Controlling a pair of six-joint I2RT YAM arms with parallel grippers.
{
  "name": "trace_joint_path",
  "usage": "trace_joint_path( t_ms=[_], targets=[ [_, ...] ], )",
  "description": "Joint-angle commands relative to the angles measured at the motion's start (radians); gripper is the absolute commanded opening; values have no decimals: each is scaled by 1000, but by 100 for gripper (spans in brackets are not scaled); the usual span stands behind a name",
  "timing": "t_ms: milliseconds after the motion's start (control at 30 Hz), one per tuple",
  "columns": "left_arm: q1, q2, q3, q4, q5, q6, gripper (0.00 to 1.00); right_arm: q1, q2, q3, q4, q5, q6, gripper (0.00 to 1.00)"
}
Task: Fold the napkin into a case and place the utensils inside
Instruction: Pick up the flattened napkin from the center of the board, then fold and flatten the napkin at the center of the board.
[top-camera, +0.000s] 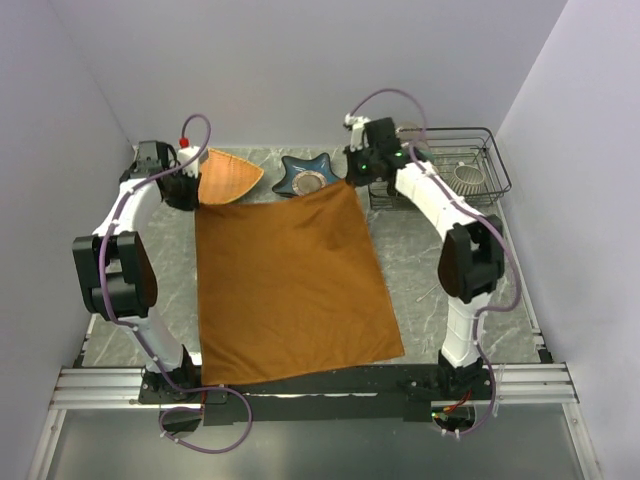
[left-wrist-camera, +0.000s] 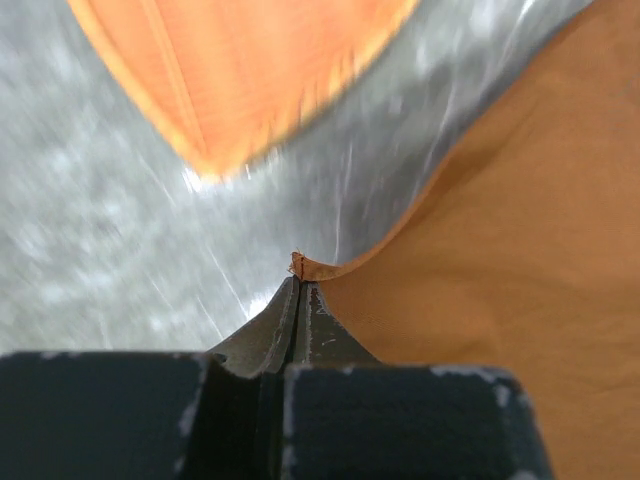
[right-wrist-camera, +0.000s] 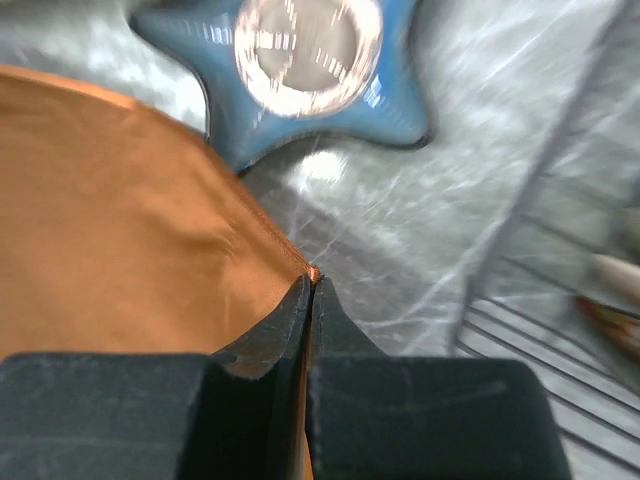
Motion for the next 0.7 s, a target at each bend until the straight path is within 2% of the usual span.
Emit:
trace_joint_path(
  t_ms=[0,367,500,667],
  targets=[
    [-6,32,134,4,83,-13,1,-64,-77,-18,5,4,8,0],
    [-6,124,258,47,146,-12,1,-120,-157,-127,37,13,-1,0],
    [-1,72,197,24,178,34,1,-120,-201,-172,32,-54,-41,0],
    [23,-27,90,-114,193,153,1,-118,-274,-285,-38,-140,-89,0]
  ],
)
